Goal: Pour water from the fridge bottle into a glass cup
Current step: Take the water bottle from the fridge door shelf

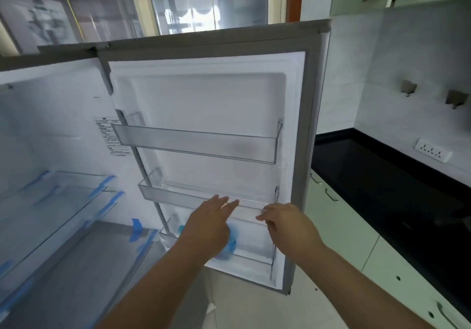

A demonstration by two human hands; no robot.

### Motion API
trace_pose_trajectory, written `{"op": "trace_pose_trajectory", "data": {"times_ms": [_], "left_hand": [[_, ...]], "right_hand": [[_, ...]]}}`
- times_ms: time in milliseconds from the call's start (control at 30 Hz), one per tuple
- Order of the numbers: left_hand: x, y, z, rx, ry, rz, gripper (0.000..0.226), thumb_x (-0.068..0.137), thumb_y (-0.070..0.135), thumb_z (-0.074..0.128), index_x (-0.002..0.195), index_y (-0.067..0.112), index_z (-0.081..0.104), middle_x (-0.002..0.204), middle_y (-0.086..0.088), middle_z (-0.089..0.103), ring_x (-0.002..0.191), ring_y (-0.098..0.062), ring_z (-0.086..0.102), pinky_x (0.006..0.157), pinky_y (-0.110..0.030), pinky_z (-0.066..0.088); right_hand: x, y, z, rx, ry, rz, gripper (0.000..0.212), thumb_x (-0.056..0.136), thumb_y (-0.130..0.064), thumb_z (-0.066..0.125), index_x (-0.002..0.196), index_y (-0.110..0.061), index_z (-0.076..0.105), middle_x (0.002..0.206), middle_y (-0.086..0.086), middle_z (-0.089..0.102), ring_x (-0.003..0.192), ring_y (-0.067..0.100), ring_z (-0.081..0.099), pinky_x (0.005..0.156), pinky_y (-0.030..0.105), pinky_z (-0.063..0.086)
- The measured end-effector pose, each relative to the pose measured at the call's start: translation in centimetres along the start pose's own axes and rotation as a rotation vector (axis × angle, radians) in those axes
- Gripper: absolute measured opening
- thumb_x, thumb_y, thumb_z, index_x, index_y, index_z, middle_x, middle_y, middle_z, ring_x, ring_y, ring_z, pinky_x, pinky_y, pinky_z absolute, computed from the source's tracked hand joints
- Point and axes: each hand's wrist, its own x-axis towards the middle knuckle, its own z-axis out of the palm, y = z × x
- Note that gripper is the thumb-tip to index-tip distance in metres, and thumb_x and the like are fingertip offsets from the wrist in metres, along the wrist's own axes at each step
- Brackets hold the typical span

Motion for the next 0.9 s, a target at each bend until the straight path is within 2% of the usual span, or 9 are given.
{"op": "trace_pose_trajectory", "data": {"times_ms": [167, 267, 333, 433, 533, 600, 700, 800, 900], "left_hand": [[4.1, 1.5, 1.7, -0.039, -0.009, -0.012, 0.076, 0.105, 0.021, 0.053, 0.166, 0.036, 0.009, 0.175, 0.011, 0.006, 0.162, -0.013, 0.0, 0.129, -0.036, -0.002], [6.4, 2.4, 2.3, -0.059, 0.0, -0.037, 0.081, 0.103, 0.022, 0.053, 0.167, 0.029, 0.004, 0.175, 0.01, 0.001, 0.161, -0.011, -0.003, 0.128, -0.033, -0.004], [7.9, 2.9, 2.7, -0.076, 0.007, -0.056, 0.084, 0.101, 0.02, 0.055, 0.167, 0.027, 0.005, 0.175, 0.01, 0.001, 0.161, -0.011, -0.003, 0.128, -0.033, -0.004], [10.3, 3.7, 3.3, -0.083, 0.044, -0.092, 0.085, 0.1, 0.017, 0.058, 0.167, 0.028, 0.007, 0.175, 0.009, 0.004, 0.161, -0.012, 0.0, 0.129, -0.036, -0.002], [12.2, 4.4, 3.6, -0.076, 0.067, -0.112, 0.085, 0.098, 0.016, 0.058, 0.167, 0.026, 0.008, 0.175, 0.006, 0.006, 0.162, -0.015, 0.002, 0.132, -0.04, 0.001], [13.1, 4.3, 3.8, -0.07, 0.081, -0.117, 0.084, 0.099, 0.016, 0.057, 0.167, 0.025, 0.009, 0.175, 0.006, 0.008, 0.162, -0.015, 0.003, 0.131, -0.04, 0.0], [13.7, 3.6, 4.1, -0.106, 0.093, -0.089, 0.082, 0.1, 0.018, 0.057, 0.167, 0.028, 0.01, 0.175, 0.009, 0.006, 0.162, -0.013, 0.002, 0.128, -0.035, -0.002], [13.4, 2.2, 4.8, -0.309, 0.141, -0.058, 0.075, 0.1, 0.018, 0.058, 0.164, 0.031, 0.022, 0.173, 0.015, 0.011, 0.16, -0.008, 0.006, 0.127, -0.031, 0.01], [11.9, -1.0, 6.5, -0.313, 0.294, 0.059, 0.058, 0.09, 0.013, 0.065, 0.145, 0.028, 0.055, 0.16, 0.011, 0.045, 0.151, -0.012, 0.037, 0.123, -0.035, 0.034]], "right_hand": [[3.2, 3.7, -0.6, 0.08, 0.052, 0.078, 0.036, 0.102, -0.01, 0.052, 0.126, -0.034, 0.065, 0.148, -0.021, 0.054, 0.123, 0.01, 0.057, 0.091, 0.018, 0.048], [5.4, 5.5, -1.1, 0.192, 0.018, 0.11, 0.05, 0.1, -0.008, 0.055, 0.142, -0.035, 0.046, 0.141, -0.008, 0.057, 0.1, 0.01, 0.057, 0.074, 0.015, 0.042], [6.8, 6.2, -1.2, 0.207, 0.002, 0.111, 0.058, 0.1, -0.01, 0.058, 0.149, -0.031, 0.035, 0.144, -0.004, 0.053, 0.101, 0.01, 0.053, 0.078, 0.02, 0.042], [9.2, 7.0, -0.7, 0.16, -0.031, 0.094, 0.064, 0.098, -0.008, 0.06, 0.152, -0.026, 0.032, 0.16, -0.007, 0.037, 0.117, 0.017, 0.058, 0.081, 0.019, 0.047], [11.1, 8.3, -0.3, 0.197, -0.042, 0.094, 0.074, 0.095, -0.01, 0.064, 0.156, -0.025, 0.025, 0.159, -0.011, 0.036, 0.107, 0.016, 0.061, 0.067, 0.018, 0.04], [12.2, 9.2, 0.3, 0.175, -0.018, 0.064, 0.066, 0.092, -0.012, 0.067, 0.147, -0.025, 0.034, 0.163, -0.014, 0.028, 0.104, 0.017, 0.064, 0.064, 0.021, 0.042], [13.2, 9.8, 1.2, 0.146, 0.048, 0.037, 0.056, 0.087, -0.013, 0.071, 0.133, -0.026, 0.041, 0.167, -0.016, 0.018, 0.106, 0.022, 0.066, 0.067, 0.029, 0.05], [13.6, 9.7, 2.2, 0.153, 0.097, 0.06, 0.057, 0.088, -0.016, 0.072, 0.131, -0.03, 0.038, 0.169, -0.015, 0.017, 0.109, 0.024, 0.065, 0.071, 0.036, 0.057], [13.4, 8.7, 3.2, 0.158, 0.235, 0.064, 0.05, 0.086, -0.011, 0.074, 0.127, -0.025, 0.05, 0.171, -0.006, 0.019, 0.133, 0.028, 0.054, 0.092, 0.039, 0.056]]}}
